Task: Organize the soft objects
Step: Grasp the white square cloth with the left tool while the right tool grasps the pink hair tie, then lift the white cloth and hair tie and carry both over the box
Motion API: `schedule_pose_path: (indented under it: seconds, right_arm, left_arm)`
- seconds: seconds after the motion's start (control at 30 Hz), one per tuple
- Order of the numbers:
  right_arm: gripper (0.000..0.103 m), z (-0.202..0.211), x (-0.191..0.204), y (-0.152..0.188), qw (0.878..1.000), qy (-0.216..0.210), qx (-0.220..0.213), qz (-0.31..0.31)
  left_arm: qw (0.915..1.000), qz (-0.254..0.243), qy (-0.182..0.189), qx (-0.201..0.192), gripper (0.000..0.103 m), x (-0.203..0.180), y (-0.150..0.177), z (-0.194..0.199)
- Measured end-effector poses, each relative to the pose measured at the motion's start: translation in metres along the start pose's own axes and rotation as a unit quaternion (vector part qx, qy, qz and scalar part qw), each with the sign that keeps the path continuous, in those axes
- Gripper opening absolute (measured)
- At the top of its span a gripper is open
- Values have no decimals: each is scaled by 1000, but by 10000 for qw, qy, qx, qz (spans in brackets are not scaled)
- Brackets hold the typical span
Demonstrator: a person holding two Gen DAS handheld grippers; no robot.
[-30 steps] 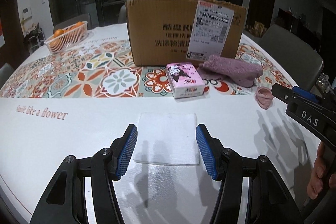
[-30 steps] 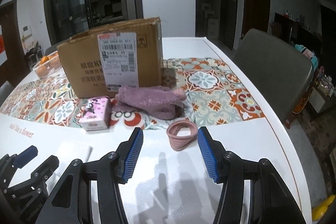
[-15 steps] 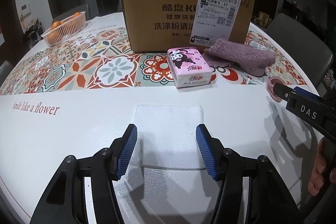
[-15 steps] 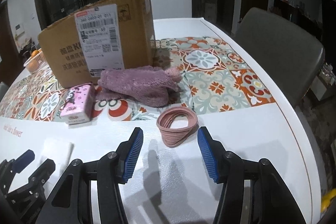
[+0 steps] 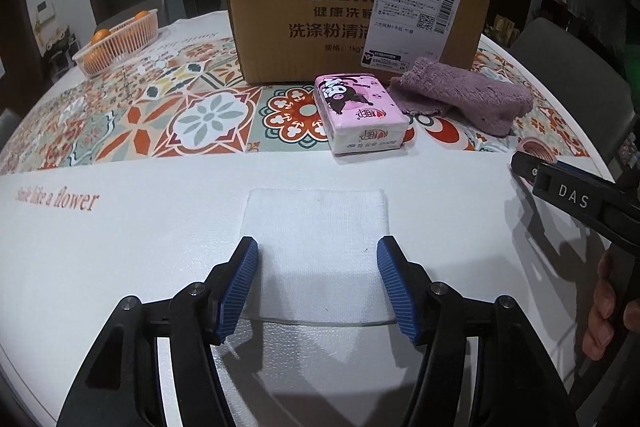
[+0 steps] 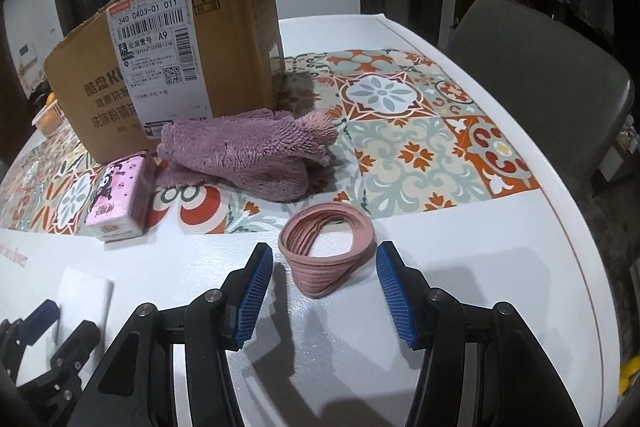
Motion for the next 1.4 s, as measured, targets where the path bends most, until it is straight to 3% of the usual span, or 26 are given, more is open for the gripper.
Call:
schedule_pose_path:
  seconds: [0.1,0.3,0.4,0.7,1.4]
  right_arm:
    - [54,-2,3,-1,10000,33,19,69]
    - [24,-2,3,-1,9998,122,15,152]
    - [14,0,4,1,9997,97,32,206]
    - [13,26,18,14,9991,-101,-49,399]
    - [13,86,54,18,9956,-470,-494,649]
  left_arm:
    - [10000,-34,34,-49,49,0,0,0]
    - [9998,-125,95,-84,21,-3,-2,1]
    - [9997,-165,152,-79,14,-4,-2,1]
    - [9994,-81,343,-72,8,2,-2,6]
    - [9950,-68,522,-849,8,18,-18,67]
Point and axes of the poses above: each gripper's, at about its wrist camera, not at the fingertips, and z roughly against the way its jaws point, x to its left, y to its underside, the point moved 6 cm from there along -z, roughly the way its jaws point, and after that the axes turned 7 degrees about x, right-handed, at the moved point
